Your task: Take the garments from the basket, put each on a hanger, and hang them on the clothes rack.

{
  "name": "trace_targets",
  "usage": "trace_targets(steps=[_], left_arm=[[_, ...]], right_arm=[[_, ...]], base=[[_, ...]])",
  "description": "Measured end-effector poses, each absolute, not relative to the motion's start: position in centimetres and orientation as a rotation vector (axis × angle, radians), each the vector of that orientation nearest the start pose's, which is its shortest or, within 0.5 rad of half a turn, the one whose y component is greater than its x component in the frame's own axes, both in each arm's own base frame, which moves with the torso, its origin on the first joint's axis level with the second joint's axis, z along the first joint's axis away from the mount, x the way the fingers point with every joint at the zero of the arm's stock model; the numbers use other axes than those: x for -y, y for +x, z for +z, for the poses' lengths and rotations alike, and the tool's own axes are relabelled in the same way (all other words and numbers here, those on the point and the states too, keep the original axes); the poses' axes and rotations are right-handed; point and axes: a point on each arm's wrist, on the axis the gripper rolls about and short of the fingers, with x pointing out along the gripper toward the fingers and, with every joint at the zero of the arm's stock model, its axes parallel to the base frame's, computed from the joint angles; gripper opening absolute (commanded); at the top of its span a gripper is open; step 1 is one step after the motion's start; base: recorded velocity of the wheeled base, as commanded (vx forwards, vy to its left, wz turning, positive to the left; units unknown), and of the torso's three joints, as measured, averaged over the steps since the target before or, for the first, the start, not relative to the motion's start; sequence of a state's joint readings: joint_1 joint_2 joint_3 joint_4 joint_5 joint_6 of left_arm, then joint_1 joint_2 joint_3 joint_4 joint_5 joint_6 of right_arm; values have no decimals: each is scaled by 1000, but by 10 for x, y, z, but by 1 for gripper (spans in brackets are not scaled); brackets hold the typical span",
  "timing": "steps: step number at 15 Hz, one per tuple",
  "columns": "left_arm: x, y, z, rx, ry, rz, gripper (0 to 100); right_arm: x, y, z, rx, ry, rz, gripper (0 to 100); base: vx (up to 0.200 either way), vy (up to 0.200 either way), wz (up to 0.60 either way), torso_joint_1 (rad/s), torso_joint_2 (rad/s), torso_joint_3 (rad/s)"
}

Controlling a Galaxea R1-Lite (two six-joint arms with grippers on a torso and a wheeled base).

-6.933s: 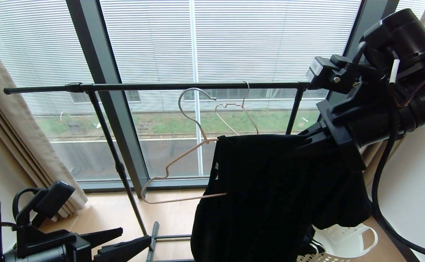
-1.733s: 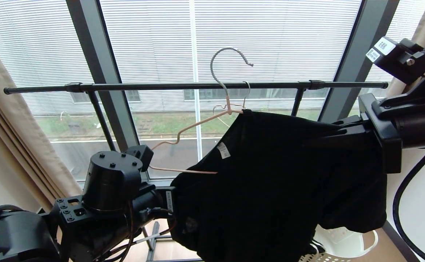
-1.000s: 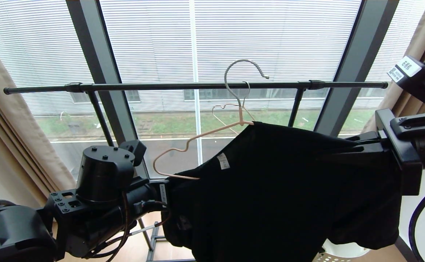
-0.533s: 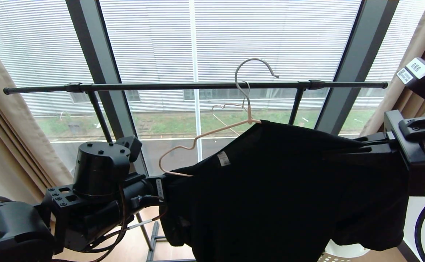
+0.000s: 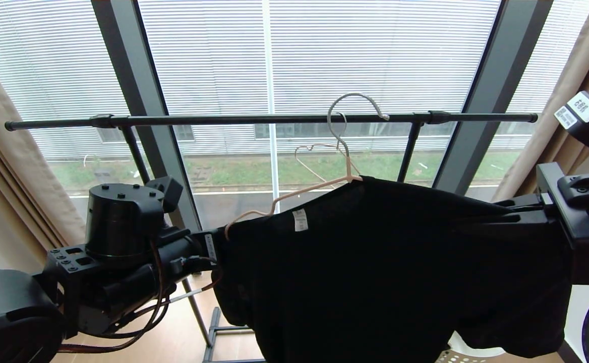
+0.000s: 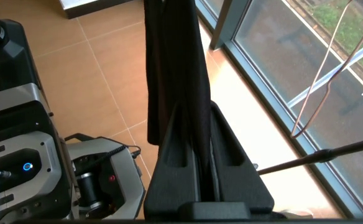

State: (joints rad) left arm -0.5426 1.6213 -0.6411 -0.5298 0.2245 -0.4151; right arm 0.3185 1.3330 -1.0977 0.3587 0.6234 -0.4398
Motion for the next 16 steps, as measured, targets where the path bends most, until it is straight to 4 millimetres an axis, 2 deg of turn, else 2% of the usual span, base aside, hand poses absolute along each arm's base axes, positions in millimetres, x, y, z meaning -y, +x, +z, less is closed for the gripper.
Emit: trace_targets(steps=[6,9,16], left_arm=[[129,225,167,-433,-256,-261,0],[129,223,177,-389,-182,-288,0],[137,233,226,-318,1,-300,0]], right_arm=[[-75,185,259,-389,-301,1028,0],[-76,187,250,-368,-298,1036,0],[-79,193,229,-289,-226,1079,0]], base=[[0,0,0,0,0,0],[0,0,0,0,0,0],[0,0,0,0,0,0]])
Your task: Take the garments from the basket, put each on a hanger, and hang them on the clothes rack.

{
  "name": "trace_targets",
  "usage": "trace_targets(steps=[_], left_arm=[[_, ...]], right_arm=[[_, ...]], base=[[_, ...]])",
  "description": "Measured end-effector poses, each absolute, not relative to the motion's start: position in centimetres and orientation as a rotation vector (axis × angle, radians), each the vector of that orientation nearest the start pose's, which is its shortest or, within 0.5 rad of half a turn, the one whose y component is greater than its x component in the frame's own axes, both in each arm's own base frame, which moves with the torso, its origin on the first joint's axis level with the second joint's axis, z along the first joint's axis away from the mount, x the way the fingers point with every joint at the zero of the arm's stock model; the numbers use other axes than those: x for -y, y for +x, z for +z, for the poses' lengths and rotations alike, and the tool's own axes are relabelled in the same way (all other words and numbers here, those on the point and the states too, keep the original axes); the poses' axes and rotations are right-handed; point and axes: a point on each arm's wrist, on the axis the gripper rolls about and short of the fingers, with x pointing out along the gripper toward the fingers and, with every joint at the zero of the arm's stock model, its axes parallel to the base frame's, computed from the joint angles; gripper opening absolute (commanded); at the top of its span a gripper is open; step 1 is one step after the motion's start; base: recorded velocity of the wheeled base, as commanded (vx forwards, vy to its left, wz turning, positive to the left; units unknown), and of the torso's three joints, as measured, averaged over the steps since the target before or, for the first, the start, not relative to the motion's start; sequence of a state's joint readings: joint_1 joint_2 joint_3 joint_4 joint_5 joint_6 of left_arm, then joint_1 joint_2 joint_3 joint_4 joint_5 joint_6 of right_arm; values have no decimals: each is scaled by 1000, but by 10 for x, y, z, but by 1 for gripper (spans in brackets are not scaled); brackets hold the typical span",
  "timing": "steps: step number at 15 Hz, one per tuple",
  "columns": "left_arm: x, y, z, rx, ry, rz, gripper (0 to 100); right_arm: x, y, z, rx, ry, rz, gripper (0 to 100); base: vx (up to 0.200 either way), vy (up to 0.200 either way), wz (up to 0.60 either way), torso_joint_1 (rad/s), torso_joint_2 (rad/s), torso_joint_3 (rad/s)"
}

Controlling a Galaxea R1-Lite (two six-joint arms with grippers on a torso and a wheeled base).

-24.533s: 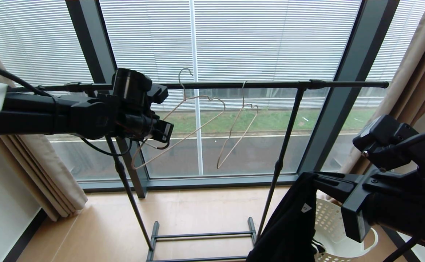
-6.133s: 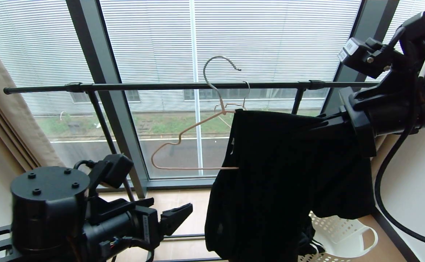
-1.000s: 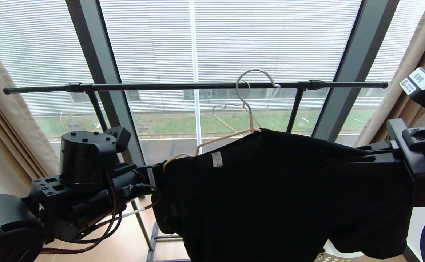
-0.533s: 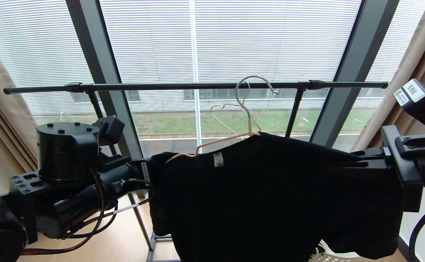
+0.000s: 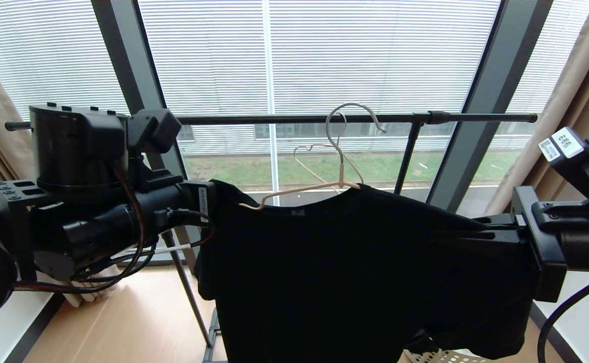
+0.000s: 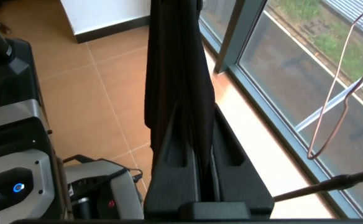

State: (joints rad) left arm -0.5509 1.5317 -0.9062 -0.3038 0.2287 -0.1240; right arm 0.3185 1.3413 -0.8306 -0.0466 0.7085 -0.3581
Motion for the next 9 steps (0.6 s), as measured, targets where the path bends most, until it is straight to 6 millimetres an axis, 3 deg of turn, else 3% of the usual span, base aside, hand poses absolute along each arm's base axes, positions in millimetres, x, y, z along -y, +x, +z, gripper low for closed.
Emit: trace_targets(steps=[9], left_arm=[[150,214,240,-251,123,-326,0]], right_arm=[[-82,206,198,-242,-207,982,0]], base=[[0,0,0,0,0,0]])
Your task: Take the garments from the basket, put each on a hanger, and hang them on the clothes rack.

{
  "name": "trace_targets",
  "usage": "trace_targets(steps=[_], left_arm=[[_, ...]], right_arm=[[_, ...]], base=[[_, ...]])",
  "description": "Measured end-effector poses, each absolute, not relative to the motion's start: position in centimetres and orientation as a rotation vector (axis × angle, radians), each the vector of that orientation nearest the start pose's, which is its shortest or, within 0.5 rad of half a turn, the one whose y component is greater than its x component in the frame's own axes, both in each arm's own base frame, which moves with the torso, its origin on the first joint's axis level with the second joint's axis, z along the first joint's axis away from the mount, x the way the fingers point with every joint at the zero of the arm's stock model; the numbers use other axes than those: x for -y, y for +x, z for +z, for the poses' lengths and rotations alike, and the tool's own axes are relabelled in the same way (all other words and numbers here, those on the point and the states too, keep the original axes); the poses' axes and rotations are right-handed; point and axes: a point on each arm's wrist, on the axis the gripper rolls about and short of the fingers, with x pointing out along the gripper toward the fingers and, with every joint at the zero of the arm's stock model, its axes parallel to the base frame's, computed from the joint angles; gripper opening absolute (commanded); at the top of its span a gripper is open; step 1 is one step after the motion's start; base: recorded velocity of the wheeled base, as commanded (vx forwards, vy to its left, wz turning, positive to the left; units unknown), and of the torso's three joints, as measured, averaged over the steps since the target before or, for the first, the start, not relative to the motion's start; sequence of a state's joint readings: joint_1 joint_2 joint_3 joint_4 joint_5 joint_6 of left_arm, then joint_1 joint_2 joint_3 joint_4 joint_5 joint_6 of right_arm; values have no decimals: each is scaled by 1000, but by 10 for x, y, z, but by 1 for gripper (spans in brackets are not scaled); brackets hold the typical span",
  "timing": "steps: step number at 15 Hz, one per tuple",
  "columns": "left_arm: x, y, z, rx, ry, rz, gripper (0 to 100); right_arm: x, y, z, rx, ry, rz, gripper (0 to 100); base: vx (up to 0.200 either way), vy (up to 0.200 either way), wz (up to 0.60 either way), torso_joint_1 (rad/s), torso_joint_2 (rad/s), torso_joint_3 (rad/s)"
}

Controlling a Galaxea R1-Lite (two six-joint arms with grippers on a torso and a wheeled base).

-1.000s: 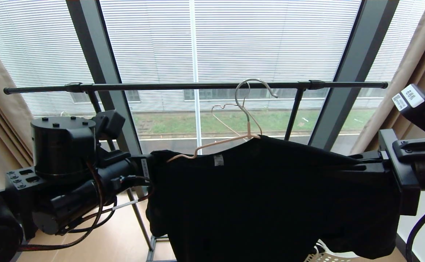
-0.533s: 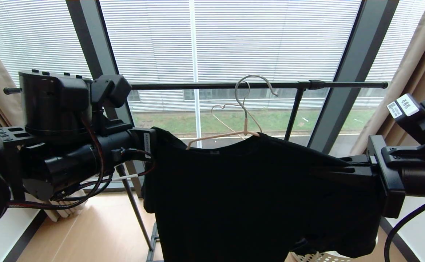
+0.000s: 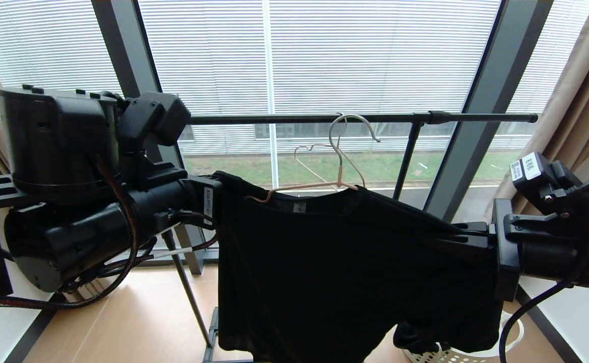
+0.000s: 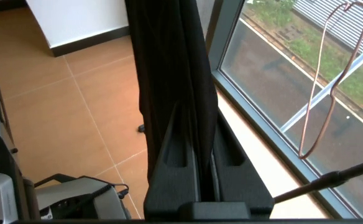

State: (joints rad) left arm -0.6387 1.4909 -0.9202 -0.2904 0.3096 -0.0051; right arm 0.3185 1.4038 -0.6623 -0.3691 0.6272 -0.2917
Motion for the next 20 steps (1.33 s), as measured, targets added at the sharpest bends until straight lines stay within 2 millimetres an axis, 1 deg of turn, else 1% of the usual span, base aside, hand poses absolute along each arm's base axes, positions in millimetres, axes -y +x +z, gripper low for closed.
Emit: trace_targets(steps=[2,4,8,10,14,20], left_arm=[[149,215,240,-245,155,-281,0],[146,221,237,-251,183,-223,0],[150,228,234,-259,196,-205,0],[156,226,237,-249,209,-228,0],[166,222,248,-207,206,-256,0],[178,213,249,-198,213,-310,0]], right_arm=[[-81,204,198,-240,-210,974,0],[-77,195,204,-211,-215,964,0],[-71,181,215,-155,-224,955,0],[-71,180,215,-152,-223,956,0],[-79,183,207,-183,-218,1001,0],[-84,188,198,-219,-188,1096,0]], base=[[0,0,0,0,0,0],[0,0,0,0,0,0],[0,0,0,0,0,0],[0,0,0,0,0,0],[0,0,0,0,0,0],[0,0,0,0,0,0]])
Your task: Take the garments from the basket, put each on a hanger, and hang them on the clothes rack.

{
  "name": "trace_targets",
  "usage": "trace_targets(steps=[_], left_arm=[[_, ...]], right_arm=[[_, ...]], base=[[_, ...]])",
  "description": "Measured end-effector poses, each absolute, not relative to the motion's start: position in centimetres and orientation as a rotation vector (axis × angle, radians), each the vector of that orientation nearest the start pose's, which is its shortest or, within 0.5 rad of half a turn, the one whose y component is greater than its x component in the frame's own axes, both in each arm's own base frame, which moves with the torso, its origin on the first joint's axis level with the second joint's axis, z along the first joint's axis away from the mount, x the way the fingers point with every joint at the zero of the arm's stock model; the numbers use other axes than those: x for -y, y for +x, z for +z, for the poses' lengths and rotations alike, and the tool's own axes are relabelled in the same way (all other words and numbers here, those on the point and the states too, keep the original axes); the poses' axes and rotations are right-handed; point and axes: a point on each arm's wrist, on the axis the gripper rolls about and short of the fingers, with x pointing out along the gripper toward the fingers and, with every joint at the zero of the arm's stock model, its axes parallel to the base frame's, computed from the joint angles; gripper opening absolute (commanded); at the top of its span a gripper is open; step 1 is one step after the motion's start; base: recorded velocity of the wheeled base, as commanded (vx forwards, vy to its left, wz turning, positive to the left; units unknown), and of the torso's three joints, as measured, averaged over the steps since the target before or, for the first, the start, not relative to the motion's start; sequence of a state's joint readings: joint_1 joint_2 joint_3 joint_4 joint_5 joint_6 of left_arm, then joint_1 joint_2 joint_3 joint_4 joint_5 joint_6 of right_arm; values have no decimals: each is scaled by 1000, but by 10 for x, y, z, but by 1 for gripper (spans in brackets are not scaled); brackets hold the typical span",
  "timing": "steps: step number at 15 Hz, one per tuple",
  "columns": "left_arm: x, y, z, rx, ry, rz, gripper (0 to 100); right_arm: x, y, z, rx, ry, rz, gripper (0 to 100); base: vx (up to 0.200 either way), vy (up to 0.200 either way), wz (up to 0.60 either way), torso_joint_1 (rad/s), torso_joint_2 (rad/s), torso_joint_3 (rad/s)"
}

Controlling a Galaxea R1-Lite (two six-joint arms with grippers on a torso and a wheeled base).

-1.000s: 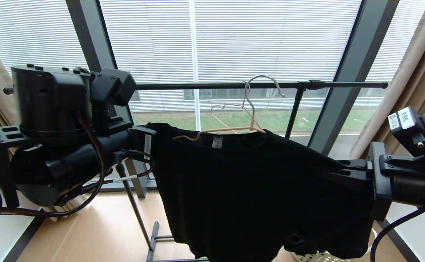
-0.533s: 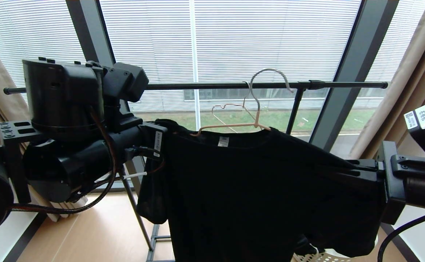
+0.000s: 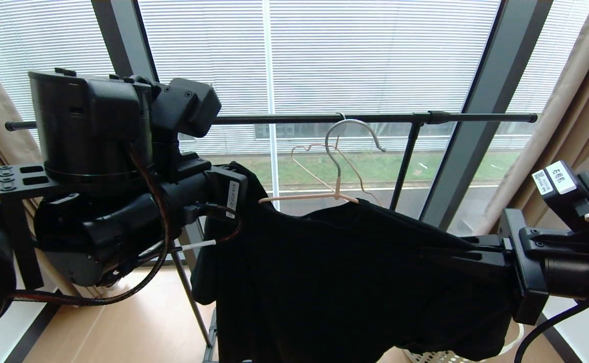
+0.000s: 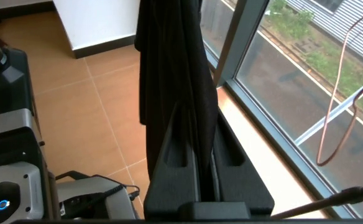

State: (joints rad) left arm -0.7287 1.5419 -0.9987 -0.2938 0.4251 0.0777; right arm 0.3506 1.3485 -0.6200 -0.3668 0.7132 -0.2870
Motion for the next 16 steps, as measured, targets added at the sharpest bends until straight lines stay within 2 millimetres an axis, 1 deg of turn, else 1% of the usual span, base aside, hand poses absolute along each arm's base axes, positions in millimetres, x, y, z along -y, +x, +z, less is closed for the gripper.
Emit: trace_targets(steps=[3,8,10,12,16], left_arm=[[185,205,248,-199,218,-346,0],[191,194,251,-187,210,-392,0],[192,193,251,-189,199,-404,0],[193,193,252,-185,195,-409,0],[194,193,255,-174,187,-411,0]], right_arm=[[-87,195,193,-247,-184,1094,0],[-92,207,186,-246,-181,1064,0],[-97,210,184,-260,-133,1071,0],[-101,215,182,-213,-124,1079,0],[-112,219,170,-168,-57,1110,0]], base=[[0,0,0,0,0,0],[0,0,0,0,0,0],[0,0,0,0,0,0],[0,0,0,0,0,0],[0,0,0,0,0,0]])
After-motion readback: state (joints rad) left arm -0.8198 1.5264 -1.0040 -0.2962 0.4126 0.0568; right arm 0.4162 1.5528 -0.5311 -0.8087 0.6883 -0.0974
